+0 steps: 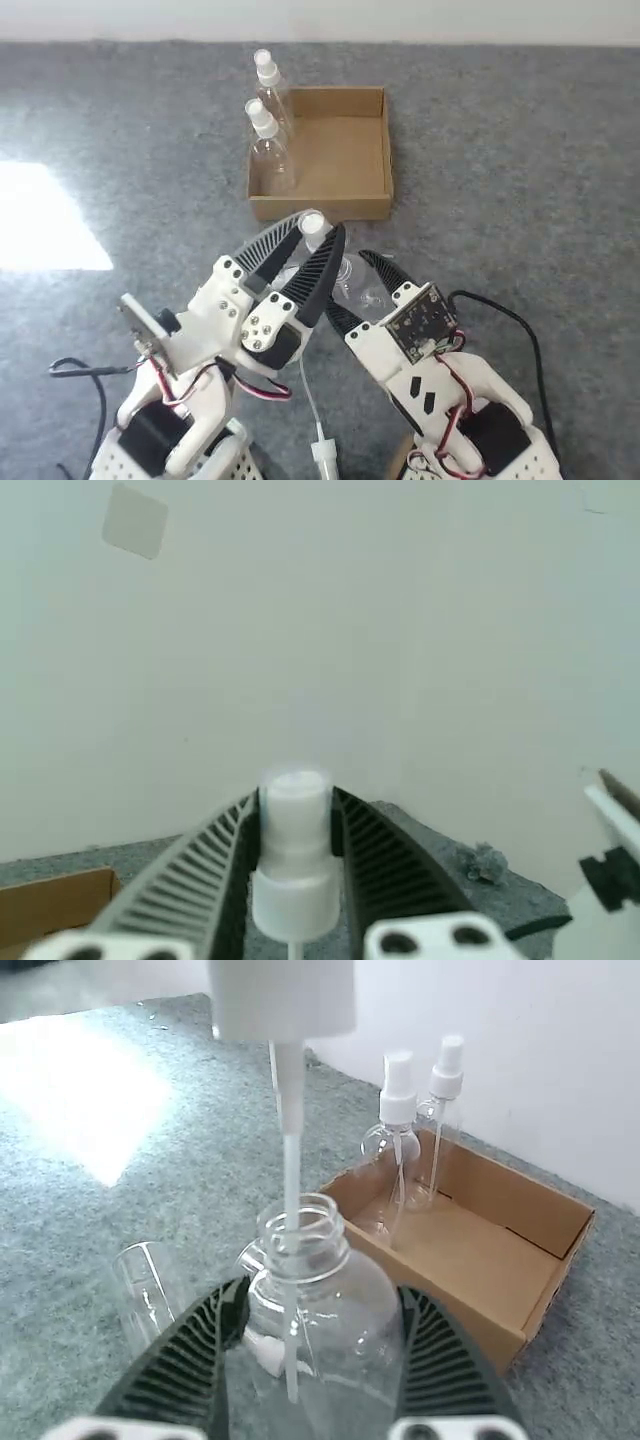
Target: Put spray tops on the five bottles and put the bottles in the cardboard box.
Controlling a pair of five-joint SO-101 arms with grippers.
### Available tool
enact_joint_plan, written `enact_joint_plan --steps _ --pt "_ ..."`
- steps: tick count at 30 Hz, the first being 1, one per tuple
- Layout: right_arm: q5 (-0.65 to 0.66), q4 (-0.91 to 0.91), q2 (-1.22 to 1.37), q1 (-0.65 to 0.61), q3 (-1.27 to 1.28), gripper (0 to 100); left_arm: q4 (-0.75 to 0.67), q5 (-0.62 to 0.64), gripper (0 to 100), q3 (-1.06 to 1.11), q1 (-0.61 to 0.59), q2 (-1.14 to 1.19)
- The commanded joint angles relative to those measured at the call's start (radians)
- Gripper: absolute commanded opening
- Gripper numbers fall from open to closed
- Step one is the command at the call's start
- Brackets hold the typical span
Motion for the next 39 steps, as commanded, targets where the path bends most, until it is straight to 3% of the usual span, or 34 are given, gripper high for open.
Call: enact_joint_plan --steps 1,26,36,39 --pt "-0.014 -0.025 -0.016 0.019 -0.101 5.6 0.009 -0.008 1 -0.004 0.006 -0.006" --pt "-0.015 -0.027 -0.016 0.019 -0.152 5.7 0.009 -0.008 1 0.033 0.015 -0.002" --pt "-0.012 -0.019 -0.016 0.024 -0.15 5.7 0.009 -0.101 1 0.058 0.055 -0.002" --pt "-0.014 -0.027 -0.016 0.059 -0.15 5.7 0.009 -0.126 7 0.074 0.057 -0.002"
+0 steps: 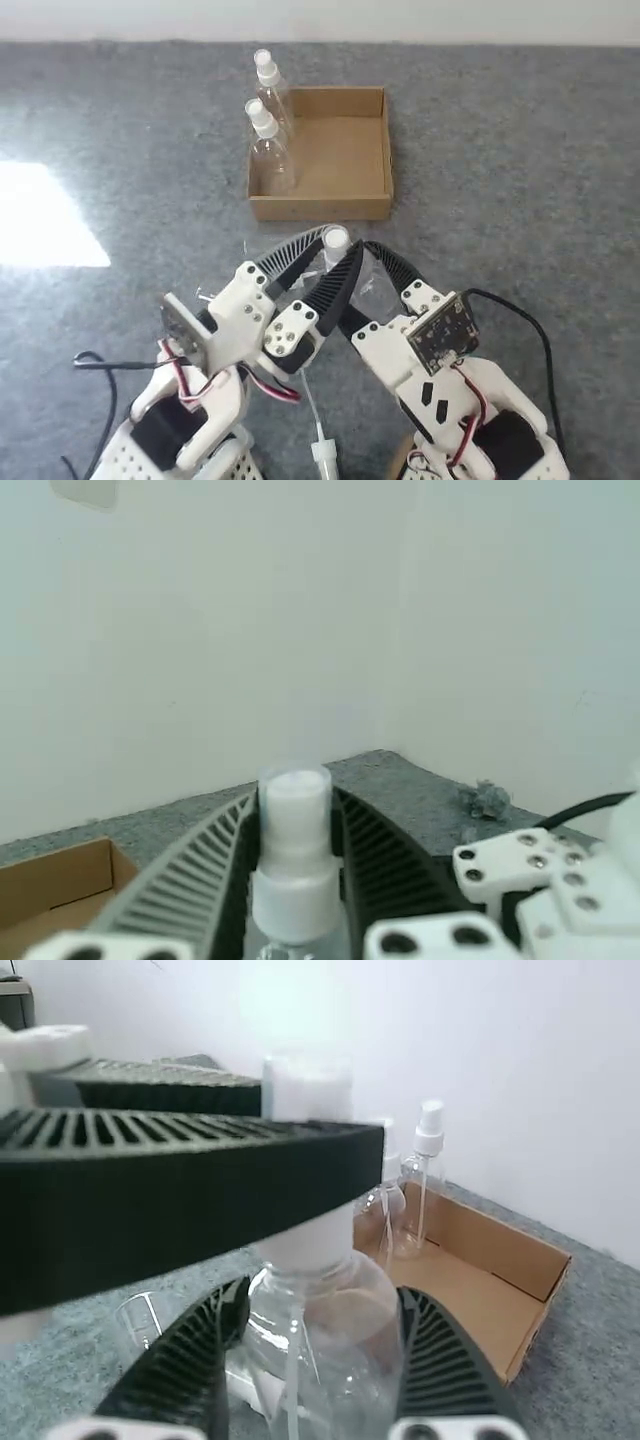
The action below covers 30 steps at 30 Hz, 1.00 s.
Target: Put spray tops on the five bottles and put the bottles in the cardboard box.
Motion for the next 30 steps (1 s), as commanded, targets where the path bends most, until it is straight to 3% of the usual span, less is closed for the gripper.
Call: enact_joint_plan --steps 1,4,16,21,30 --pt "-0.006 -0.027 -0.013 0.067 -0.063 5.7 0.003 -0.02 10 -0.001 0.005 -0.002" --pt "-0.006 -0.027 -0.013 0.09 -0.063 5.7 0.04 -0.018 15 -0.008 0.002 -0.006" --pt "-0.006 -0.021 -0.013 0.091 -0.057 5.7 0.21 -0.017 21 -0.143 0.0 -0.008" --pt "-0.006 -0.019 -0.013 0.099 -0.041 5.3 0.219 -0.02 21 -0.17 -0.002 -0.008" --pt "-0.006 -0.027 -0.013 0.291 -0.012 5.6 0.221 -0.021 21 -0.297 -0.244 -0.008"
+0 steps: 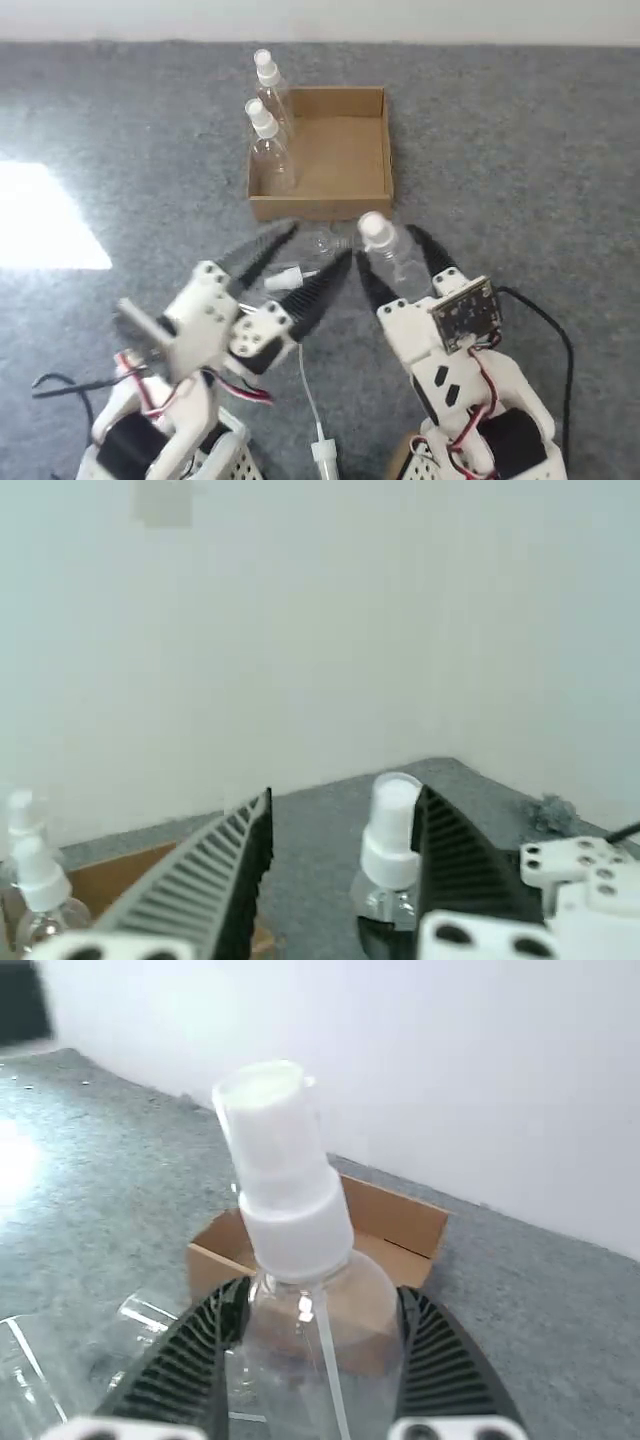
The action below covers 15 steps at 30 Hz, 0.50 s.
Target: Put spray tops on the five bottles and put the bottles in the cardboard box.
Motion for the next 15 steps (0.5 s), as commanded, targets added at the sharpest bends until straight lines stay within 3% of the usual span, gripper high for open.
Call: enact_joint_plan --steps 1,7,10,15 --pt "-0.009 -0.027 -0.015 0.084 -0.012 5.6 0.003 -0.009 21 -0.076 -0.098 -0.006" --pt "-0.02 -0.019 -0.015 0.096 -0.011 5.3 0.043 -0.009 21 -0.054 -0.331 -0.006" --pt "-0.101 -0.019 -0.015 0.102 -0.011 5.3 0.094 -0.006 21 -0.041 -0.44 -0.006" --pt "-0.138 -0.024 -0.015 0.102 -0.011 5.2 0.167 -0.005 21 0.039 -0.529 -0.006"
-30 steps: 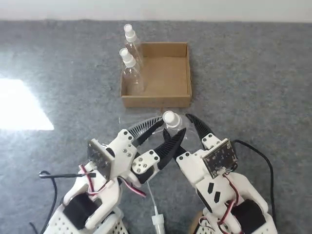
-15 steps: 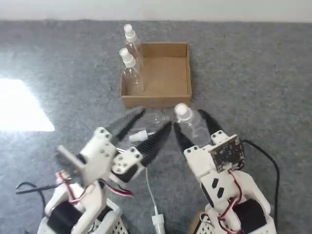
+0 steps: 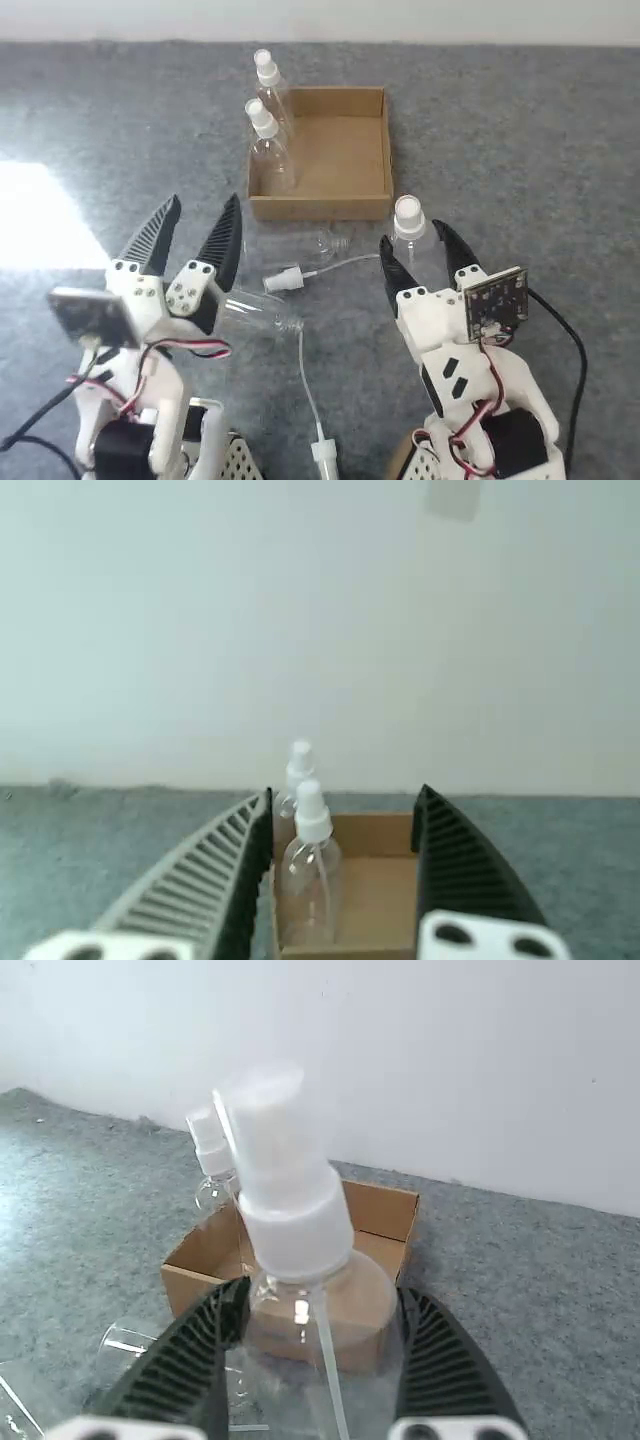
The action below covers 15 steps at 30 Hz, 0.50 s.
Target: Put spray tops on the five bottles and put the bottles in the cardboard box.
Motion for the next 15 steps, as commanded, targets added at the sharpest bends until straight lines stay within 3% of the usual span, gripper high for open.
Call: enact_joint_plan --steps 1,15 --pt "-0.026 -0.025 -0.015 0.008 -0.011 5.2 0.025 -0.005 21 0.047 -0.041 -0.005" --pt "-0.031 -0.028 -0.013 0.004 -0.017 5.6 0.026 -0.005 21 0.265 -0.057 -0.005"
